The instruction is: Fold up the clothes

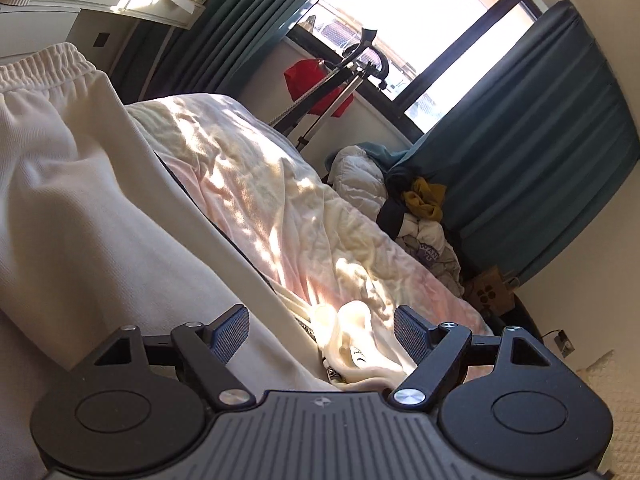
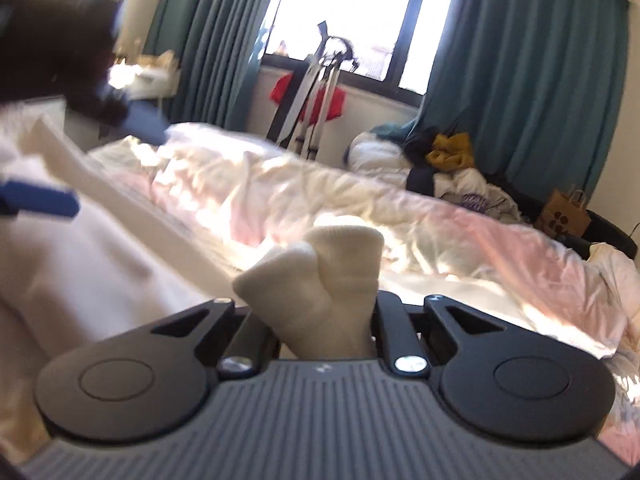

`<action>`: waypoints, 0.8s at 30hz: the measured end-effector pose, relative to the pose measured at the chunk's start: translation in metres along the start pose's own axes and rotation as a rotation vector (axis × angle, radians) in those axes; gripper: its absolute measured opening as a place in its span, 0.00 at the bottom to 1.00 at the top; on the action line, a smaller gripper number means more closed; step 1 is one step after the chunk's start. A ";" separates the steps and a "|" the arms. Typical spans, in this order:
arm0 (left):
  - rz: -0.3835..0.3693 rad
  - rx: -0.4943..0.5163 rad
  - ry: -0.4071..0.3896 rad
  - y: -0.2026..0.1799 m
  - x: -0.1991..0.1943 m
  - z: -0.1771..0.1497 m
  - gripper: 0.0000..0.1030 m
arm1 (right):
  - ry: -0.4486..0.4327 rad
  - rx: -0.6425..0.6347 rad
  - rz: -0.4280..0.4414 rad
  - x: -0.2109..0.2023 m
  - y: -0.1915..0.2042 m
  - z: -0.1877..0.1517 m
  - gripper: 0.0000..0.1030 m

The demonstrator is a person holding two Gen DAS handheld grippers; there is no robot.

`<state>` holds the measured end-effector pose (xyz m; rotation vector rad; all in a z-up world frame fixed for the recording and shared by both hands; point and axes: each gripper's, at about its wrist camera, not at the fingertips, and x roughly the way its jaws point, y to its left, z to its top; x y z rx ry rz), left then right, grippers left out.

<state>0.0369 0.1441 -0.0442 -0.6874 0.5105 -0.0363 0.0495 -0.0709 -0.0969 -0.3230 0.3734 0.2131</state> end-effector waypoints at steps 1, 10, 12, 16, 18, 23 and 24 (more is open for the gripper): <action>0.000 0.003 0.003 0.000 0.001 -0.001 0.78 | 0.021 -0.020 0.003 0.003 0.009 -0.008 0.14; -0.025 0.018 0.032 -0.001 0.014 -0.005 0.78 | 0.094 -0.186 0.204 -0.009 -0.001 -0.001 0.33; -0.026 0.028 0.031 -0.003 0.016 -0.007 0.78 | 0.087 -0.190 0.254 -0.021 -0.008 0.000 0.44; 0.023 0.047 0.012 -0.009 0.019 -0.009 0.72 | 0.072 -0.194 0.353 -0.045 -0.020 0.002 0.48; 0.029 0.052 0.008 -0.011 0.022 -0.009 0.72 | 0.064 -0.196 0.403 -0.057 -0.026 0.003 0.49; 0.050 0.122 0.029 -0.022 0.030 -0.015 0.72 | 0.028 -0.173 0.501 -0.082 -0.044 0.008 0.49; 0.053 0.133 0.034 -0.023 0.031 -0.017 0.72 | 0.006 -0.144 0.498 -0.083 -0.050 0.011 0.49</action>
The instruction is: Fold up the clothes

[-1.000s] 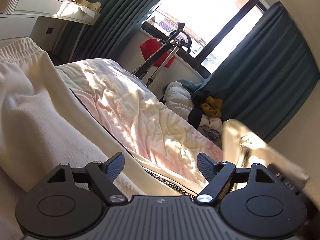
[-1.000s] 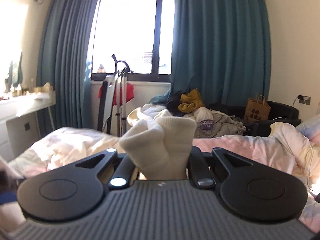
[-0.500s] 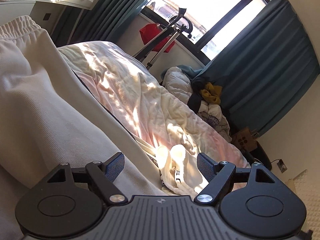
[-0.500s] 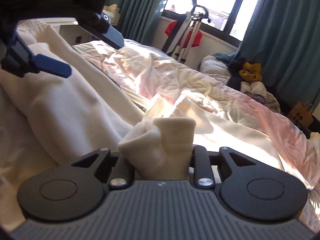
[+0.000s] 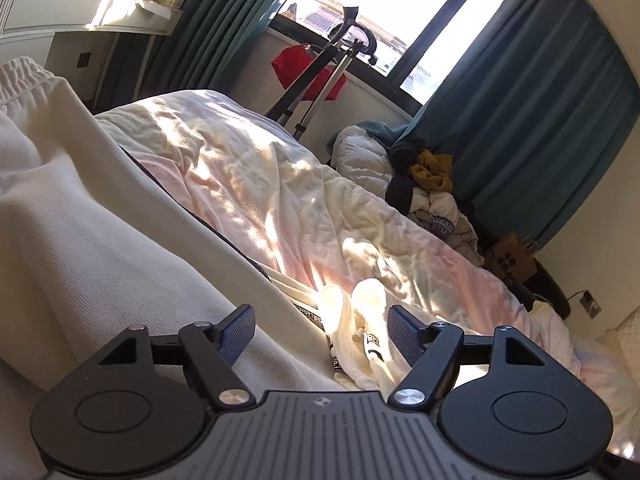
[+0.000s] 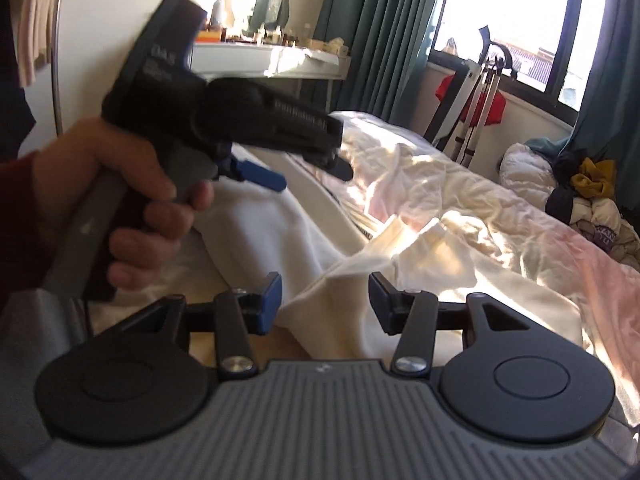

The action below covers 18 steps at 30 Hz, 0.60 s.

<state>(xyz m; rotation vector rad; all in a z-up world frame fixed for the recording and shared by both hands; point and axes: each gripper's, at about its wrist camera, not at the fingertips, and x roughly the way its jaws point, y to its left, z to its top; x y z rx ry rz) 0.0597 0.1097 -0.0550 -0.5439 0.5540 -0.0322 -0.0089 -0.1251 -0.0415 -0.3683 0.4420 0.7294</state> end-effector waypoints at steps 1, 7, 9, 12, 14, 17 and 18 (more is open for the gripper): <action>0.001 0.006 0.004 -0.001 0.001 -0.001 0.72 | -0.027 0.023 -0.005 -0.003 -0.005 0.002 0.49; 0.017 0.012 0.008 -0.003 0.005 -0.003 0.72 | -0.109 0.195 -0.078 -0.005 -0.037 0.008 0.49; 0.024 0.014 0.007 -0.003 0.005 -0.003 0.72 | -0.046 0.260 -0.106 0.014 -0.047 0.000 0.49; 0.034 0.016 0.006 -0.003 0.006 -0.004 0.72 | 0.062 0.135 -0.114 0.050 -0.036 -0.020 0.49; 0.050 -0.001 -0.005 0.001 0.001 0.000 0.73 | 0.125 0.177 -0.100 0.066 -0.038 -0.034 0.48; 0.077 -0.034 -0.025 0.009 -0.008 0.007 0.74 | 0.119 0.208 -0.083 0.070 -0.040 -0.044 0.48; 0.086 -0.045 -0.031 0.012 -0.011 0.010 0.75 | 0.114 0.203 -0.083 0.069 -0.040 -0.044 0.48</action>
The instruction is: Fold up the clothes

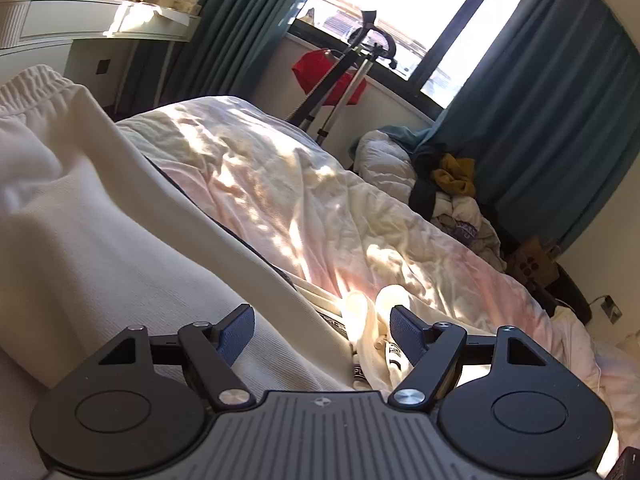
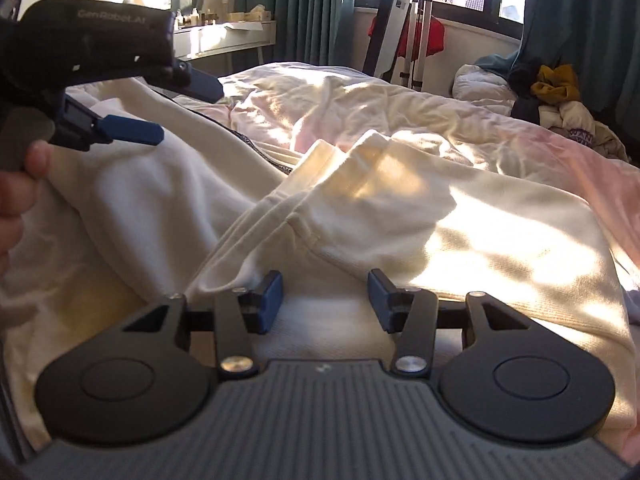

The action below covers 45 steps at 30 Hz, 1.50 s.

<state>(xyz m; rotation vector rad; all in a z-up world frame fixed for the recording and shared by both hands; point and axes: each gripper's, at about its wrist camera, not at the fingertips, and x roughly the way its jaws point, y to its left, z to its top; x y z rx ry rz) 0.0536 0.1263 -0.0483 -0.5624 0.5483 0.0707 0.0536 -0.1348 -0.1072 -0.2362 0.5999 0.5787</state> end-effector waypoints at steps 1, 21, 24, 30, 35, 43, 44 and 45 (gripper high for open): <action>0.011 -0.014 -0.009 0.004 -0.005 0.003 0.75 | 0.001 0.008 -0.002 -0.002 0.000 0.001 0.48; 0.362 -0.414 0.081 0.157 -0.060 0.047 0.80 | 0.014 0.146 -0.168 -0.037 -0.036 0.006 0.49; 0.326 -0.492 0.021 0.172 -0.059 0.050 0.82 | 0.066 0.133 -0.192 -0.015 -0.039 -0.002 0.50; 0.290 -0.543 -0.054 0.199 -0.050 0.059 0.81 | 0.019 0.169 -0.162 -0.010 -0.039 0.001 0.51; 0.321 -0.519 -0.096 0.197 -0.044 0.064 0.73 | 0.038 0.115 -0.156 0.006 -0.029 -0.001 0.51; 0.378 -0.215 -0.212 0.122 -0.053 0.086 0.23 | 0.045 0.118 -0.160 0.005 -0.027 0.002 0.51; 0.375 -0.172 -0.233 0.105 -0.056 0.091 0.22 | 0.045 0.114 -0.159 0.004 -0.026 0.002 0.51; 0.370 -0.127 -0.259 0.085 -0.060 0.095 0.22 | 0.046 0.127 -0.150 0.003 -0.029 0.003 0.51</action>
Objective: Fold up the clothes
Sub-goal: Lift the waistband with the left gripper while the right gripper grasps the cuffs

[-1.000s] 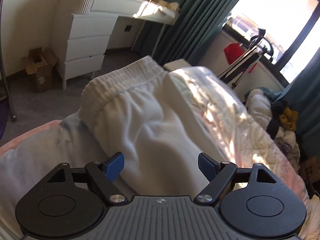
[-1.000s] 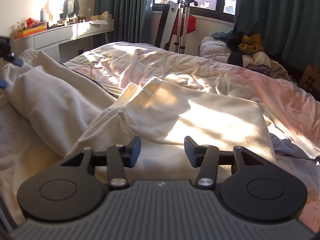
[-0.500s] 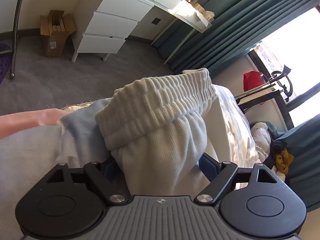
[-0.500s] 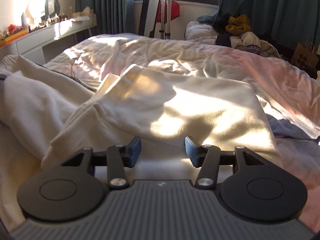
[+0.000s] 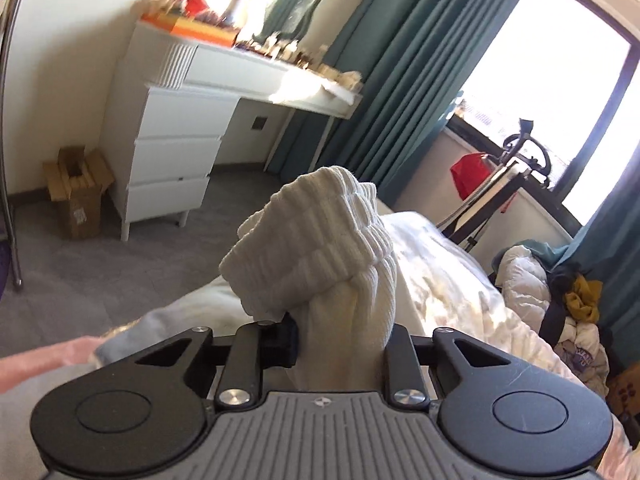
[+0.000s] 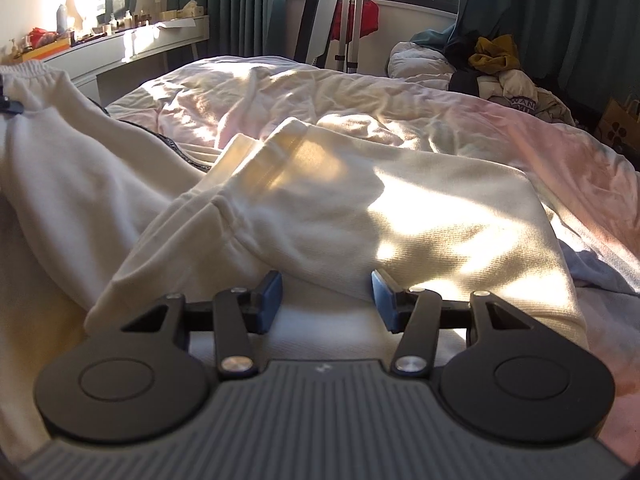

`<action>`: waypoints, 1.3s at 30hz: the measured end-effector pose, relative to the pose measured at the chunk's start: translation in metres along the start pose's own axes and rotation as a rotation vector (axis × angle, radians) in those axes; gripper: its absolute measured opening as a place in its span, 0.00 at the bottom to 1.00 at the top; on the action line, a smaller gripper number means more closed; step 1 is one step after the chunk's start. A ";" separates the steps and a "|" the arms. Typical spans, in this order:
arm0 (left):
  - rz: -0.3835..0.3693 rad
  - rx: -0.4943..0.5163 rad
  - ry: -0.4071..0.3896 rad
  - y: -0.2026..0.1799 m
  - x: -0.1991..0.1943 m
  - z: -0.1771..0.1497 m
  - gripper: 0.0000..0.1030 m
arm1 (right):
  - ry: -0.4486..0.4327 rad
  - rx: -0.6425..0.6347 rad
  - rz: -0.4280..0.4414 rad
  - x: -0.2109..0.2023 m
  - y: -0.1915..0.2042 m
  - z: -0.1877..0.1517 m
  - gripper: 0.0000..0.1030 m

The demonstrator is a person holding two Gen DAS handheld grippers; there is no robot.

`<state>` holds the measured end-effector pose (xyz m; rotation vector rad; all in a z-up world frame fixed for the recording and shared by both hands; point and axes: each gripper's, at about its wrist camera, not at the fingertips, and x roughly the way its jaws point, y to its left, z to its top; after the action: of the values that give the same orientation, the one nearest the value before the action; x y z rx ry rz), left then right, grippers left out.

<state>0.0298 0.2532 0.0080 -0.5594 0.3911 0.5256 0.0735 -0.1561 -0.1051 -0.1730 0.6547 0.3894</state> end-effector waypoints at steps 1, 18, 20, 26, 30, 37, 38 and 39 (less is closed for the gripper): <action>-0.015 0.033 -0.030 -0.016 -0.010 0.003 0.21 | 0.002 0.014 0.010 -0.001 -0.003 0.001 0.51; -0.327 0.434 -0.251 -0.355 -0.130 -0.089 0.15 | -0.177 0.662 0.016 -0.090 -0.161 -0.001 0.51; -0.361 0.545 -0.252 -0.384 -0.133 -0.126 0.15 | -0.210 0.732 0.000 -0.096 -0.185 -0.007 0.51; -0.459 0.886 -0.190 -0.431 -0.130 -0.244 0.15 | -0.286 0.966 0.135 -0.095 -0.238 -0.029 0.52; -0.508 1.087 -0.131 -0.431 -0.123 -0.315 0.15 | -0.302 1.071 0.265 -0.085 -0.258 -0.040 0.52; -0.527 1.258 -0.170 -0.405 -0.112 -0.367 0.19 | -0.287 1.198 0.425 -0.069 -0.283 -0.053 0.51; -0.528 1.272 -0.174 -0.401 -0.111 -0.368 0.21 | -0.261 1.203 0.448 -0.065 -0.281 -0.053 0.51; -0.532 1.291 -0.177 -0.389 -0.109 -0.369 0.27 | -0.235 1.207 0.472 -0.060 -0.280 -0.053 0.51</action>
<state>0.0871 -0.2848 -0.0732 0.6285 0.3185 -0.2423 0.1140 -0.4441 -0.0994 1.1761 0.5984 0.3967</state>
